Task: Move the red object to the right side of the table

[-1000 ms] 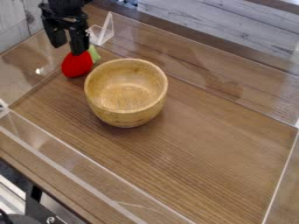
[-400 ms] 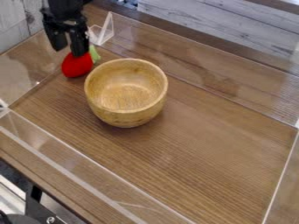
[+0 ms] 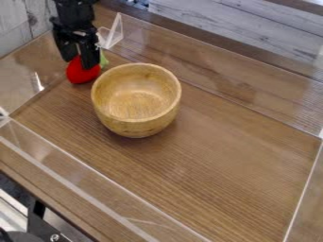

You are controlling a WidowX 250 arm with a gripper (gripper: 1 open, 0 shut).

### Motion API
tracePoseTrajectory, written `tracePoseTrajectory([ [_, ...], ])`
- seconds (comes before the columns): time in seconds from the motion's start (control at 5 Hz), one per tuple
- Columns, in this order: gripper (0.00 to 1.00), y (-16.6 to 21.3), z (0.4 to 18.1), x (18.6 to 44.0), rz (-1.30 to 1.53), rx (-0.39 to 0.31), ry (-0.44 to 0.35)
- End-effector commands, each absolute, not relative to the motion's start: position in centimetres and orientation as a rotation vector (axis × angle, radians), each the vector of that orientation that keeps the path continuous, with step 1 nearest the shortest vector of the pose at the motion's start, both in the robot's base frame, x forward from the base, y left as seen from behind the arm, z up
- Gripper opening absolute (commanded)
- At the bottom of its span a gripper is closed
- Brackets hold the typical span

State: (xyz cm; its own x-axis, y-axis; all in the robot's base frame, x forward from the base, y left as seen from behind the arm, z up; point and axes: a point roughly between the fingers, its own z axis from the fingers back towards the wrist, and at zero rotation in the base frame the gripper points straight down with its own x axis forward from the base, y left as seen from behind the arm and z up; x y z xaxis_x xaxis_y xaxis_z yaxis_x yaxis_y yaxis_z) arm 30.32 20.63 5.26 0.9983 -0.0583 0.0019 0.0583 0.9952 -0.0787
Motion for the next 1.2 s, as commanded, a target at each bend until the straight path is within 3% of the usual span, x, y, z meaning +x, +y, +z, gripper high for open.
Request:
tracePoseTrajectory([
  [0.0,1.00,21.4,7.2,31.6,-0.065,-0.039,-0.061],
  [0.4,1.00,21.4,6.8,32.5,-0.003,-0.034,-0.072],
  [0.6,0.00,21.4,7.0,32.6,0.045,-0.035,-0.079],
  [1.0,0.00,20.4,10.9,32.7,0.052,-0.075,-0.170],
])
